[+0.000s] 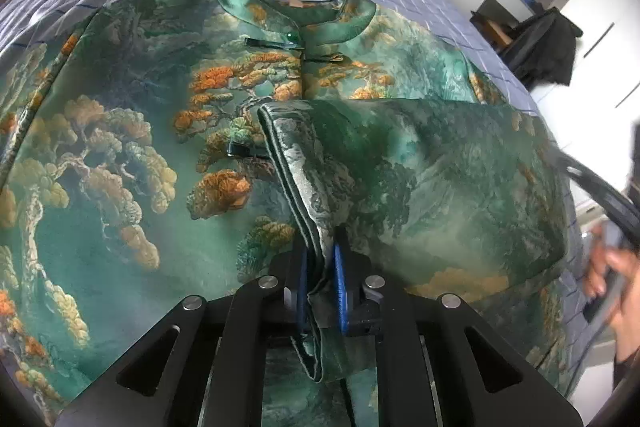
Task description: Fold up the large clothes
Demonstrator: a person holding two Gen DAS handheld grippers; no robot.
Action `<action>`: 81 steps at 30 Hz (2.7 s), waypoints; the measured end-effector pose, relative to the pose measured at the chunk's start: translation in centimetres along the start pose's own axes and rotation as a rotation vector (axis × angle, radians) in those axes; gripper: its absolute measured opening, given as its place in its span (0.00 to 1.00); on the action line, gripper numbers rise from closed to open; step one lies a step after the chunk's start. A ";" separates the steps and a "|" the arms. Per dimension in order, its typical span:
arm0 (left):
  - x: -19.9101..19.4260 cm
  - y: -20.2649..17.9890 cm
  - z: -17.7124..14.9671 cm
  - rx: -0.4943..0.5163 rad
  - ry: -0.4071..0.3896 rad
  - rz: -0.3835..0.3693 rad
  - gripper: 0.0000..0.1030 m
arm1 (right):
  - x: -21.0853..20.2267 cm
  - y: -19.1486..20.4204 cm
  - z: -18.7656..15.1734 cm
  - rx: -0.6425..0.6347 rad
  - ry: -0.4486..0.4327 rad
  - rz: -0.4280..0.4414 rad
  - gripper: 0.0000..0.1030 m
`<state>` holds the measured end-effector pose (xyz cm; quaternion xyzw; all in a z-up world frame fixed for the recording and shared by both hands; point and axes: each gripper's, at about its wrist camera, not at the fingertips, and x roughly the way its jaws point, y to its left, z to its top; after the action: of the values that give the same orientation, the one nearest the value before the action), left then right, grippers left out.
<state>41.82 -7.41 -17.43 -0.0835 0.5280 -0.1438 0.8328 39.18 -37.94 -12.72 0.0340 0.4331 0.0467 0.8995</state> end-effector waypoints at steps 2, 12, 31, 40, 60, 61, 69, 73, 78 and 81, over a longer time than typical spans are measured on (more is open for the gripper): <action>0.1 -0.1 -0.1 0.010 -0.003 0.003 0.10 | 3.6 -0.2 0.4 0.016 0.083 -0.012 0.61; 0.2 0.0 -0.3 0.028 -0.015 0.010 0.11 | 2.5 1.0 -2.5 0.000 0.158 -0.003 0.61; -6.3 0.2 -4.8 0.094 -0.083 0.117 0.68 | -1.0 4.5 -7.6 -0.115 0.205 -0.133 0.62; -14.7 8.9 -13.0 0.026 -0.136 0.267 0.83 | -10.0 8.6 -12.3 -0.088 0.106 -0.127 0.62; -21.7 30.5 -15.2 -0.468 -0.226 0.382 0.92 | -17.2 21.8 -17.3 -0.173 0.026 0.017 0.62; -22.0 31.8 -15.5 -0.526 -0.242 0.346 0.92 | -17.3 21.9 -17.3 -0.177 0.024 0.017 0.62; -23.0 39.9 -17.5 -0.893 -0.410 0.148 0.91 | -17.2 23.2 -18.4 -0.210 0.046 0.029 0.62; -22.4 42.5 -16.9 -1.014 -0.442 0.136 0.91 | -16.8 24.0 -18.9 -0.227 0.066 0.046 0.62; -22.5 42.8 -16.5 -1.065 -0.465 0.220 0.32 | -16.6 25.1 -19.4 -0.250 0.083 0.059 0.62; -23.3 42.1 -16.2 -1.021 -0.483 0.240 0.11 | -16.6 25.4 -19.6 -0.258 0.084 0.063 0.62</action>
<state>24.24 40.18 -16.67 -0.4448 0.3313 0.2479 0.7944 12.13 -14.19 -9.43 -0.0706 0.4595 0.1314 0.8755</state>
